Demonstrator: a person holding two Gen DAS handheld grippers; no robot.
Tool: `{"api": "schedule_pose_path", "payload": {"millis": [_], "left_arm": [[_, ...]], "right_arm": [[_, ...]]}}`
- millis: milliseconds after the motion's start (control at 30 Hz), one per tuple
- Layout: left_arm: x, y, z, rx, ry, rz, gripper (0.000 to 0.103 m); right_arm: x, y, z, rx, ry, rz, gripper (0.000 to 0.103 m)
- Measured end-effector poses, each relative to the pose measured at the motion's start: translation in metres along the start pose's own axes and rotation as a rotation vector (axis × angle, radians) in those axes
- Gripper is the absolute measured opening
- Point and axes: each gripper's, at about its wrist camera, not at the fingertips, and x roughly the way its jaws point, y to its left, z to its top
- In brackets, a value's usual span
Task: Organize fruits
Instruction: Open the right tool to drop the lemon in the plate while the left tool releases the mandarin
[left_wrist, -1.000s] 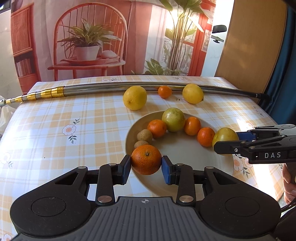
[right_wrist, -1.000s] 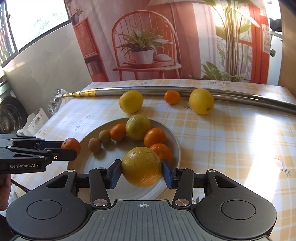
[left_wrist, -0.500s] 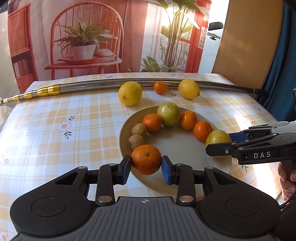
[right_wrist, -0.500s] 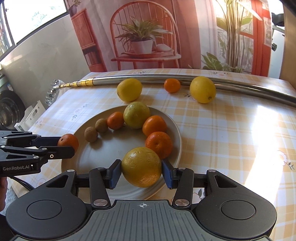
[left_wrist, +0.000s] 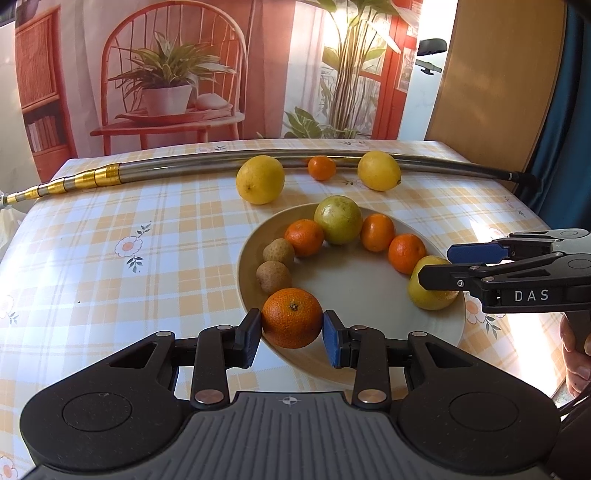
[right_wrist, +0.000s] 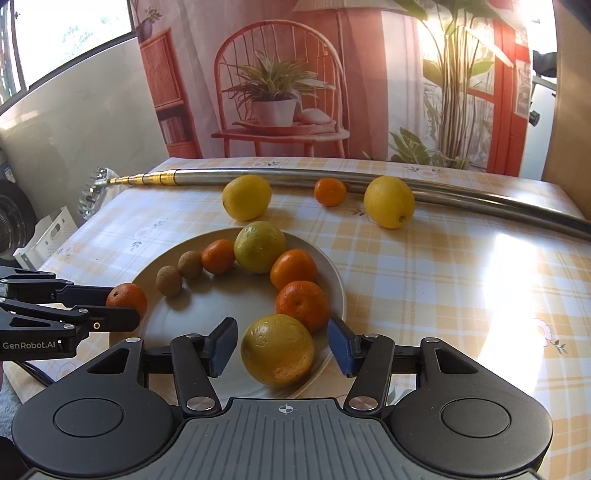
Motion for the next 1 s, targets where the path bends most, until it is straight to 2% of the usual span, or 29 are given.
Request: {"api": "schedule_pose_path", "payload": {"millis": [100,167,500,800,1000], "left_arm": [[0.000,-0.002,0.000,0.010,-0.003,0.007,0.038],[0.000,-0.003,-0.001,0.012,-0.005,0.012,0.038],[0.002,-0.006,0.000,0.038,-0.007,0.043,0.038],[0.012,-0.020,0.003,0.165,-0.020,0.107,0.038],[0.015,-0.021,0.005,0.158,0.006,0.095,0.039]], "right_arm": [[0.001,-0.001,0.000,0.002,-0.002,-0.015,0.068],[0.004,-0.003,0.000,0.010,0.016,-0.021,0.072],[0.008,-0.014,-0.006,0.071,0.031,-0.023,0.076],[0.015,-0.018,-0.010,0.111,0.054,0.000,0.078],[0.014,-0.023,-0.010,0.136,0.044,-0.004,0.085]]}}
